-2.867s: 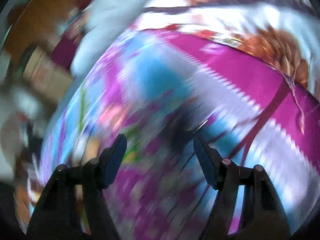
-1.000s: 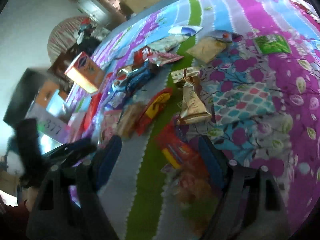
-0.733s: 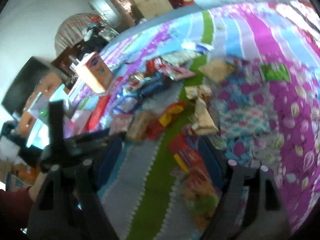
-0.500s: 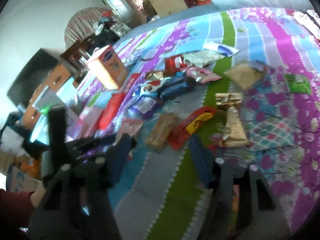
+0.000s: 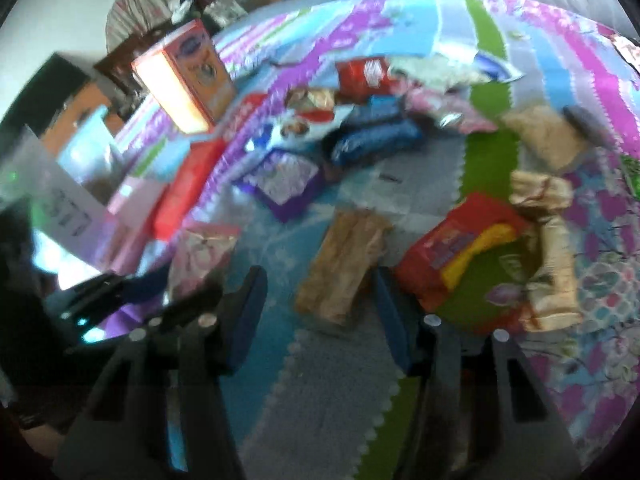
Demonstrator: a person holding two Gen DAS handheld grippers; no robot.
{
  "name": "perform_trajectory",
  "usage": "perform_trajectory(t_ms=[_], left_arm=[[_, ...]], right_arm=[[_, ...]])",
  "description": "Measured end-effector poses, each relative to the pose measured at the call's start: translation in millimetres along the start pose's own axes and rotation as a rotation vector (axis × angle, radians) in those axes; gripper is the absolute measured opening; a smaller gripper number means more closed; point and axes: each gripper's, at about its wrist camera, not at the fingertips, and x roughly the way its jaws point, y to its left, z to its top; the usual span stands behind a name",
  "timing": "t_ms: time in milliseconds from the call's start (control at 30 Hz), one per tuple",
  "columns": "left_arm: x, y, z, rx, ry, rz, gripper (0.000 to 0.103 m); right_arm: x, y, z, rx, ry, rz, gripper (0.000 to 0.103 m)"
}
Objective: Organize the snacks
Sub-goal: 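Grasp a pink wrapped packet with the left tool while the right tool grasps a clear bag of crackers, then carry the pink packet and cracker bag over the clear bowl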
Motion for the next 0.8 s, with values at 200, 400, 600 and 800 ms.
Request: perform_trajectory(t_ms=[200,400,600,800], left_arm=[[-1,-2,0,0.012,0.000,-0.002,0.038],[-22,-8,5,0.054,-0.038,0.041,0.038],[-49,-10,9,0.053,-0.081,0.067,0.038],[-81,-14,6,0.062,-0.130,0.050,0.038]], right_arm=[[-7,-4,-5,0.014,-0.038,-0.025,0.039],[-57,13,-16,-0.030,-0.129,-0.042,0.032],[-98,33,-30,-0.064,-0.195,-0.059,0.032],[-124,45,-41,-0.082,-0.233,-0.056,0.032]])
